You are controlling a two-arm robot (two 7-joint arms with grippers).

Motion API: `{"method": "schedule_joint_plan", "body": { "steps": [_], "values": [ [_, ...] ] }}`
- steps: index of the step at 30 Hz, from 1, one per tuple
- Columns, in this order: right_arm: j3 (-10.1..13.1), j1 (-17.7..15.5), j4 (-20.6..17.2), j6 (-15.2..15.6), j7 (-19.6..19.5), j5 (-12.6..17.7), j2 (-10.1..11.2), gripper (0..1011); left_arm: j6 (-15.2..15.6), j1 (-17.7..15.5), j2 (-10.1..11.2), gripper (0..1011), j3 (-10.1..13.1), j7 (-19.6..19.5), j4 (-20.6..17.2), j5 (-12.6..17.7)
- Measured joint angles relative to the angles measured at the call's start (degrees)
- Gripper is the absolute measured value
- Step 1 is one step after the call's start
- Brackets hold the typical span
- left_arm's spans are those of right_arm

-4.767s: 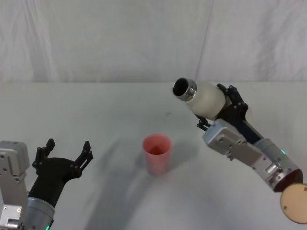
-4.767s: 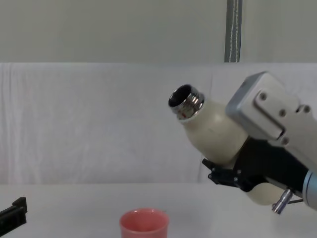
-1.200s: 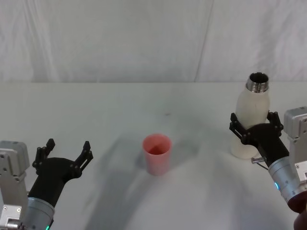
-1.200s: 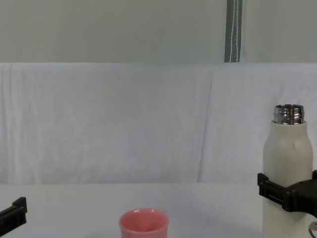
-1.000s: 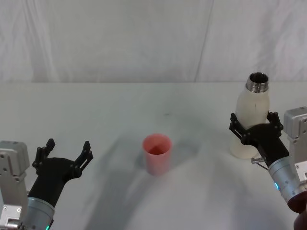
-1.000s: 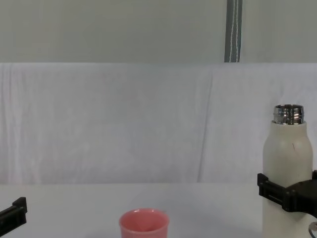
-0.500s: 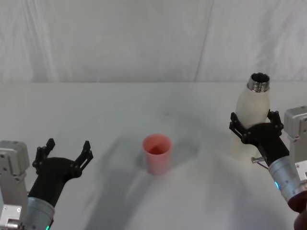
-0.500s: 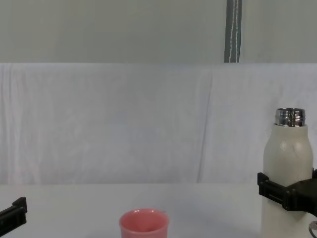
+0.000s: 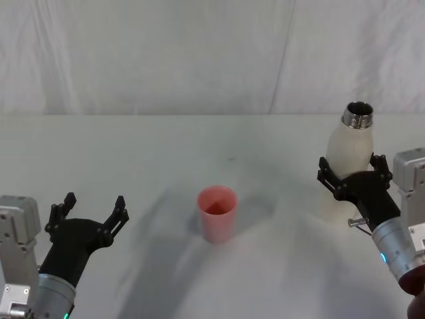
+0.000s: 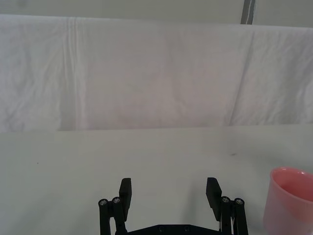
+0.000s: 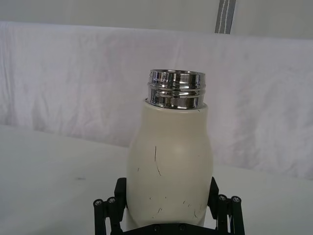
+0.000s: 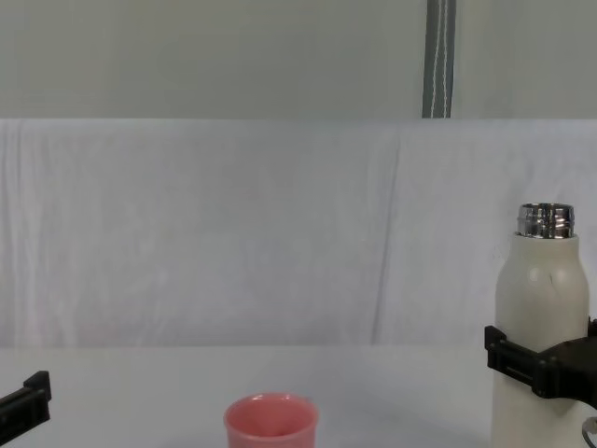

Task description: Grasp the thermos with one hand and pour water into the cup lid.

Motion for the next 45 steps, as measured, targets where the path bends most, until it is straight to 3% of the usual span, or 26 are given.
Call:
{"method": "schedule_joint_plan", "body": {
  "steps": [45],
  "values": [
    [0.81,-4.03,-4.45,2.01,-0.14,0.52,0.60,1000,0.00,0.00,0.00,1001,0.00,0.00,0.00,0.00]
  ]
}}
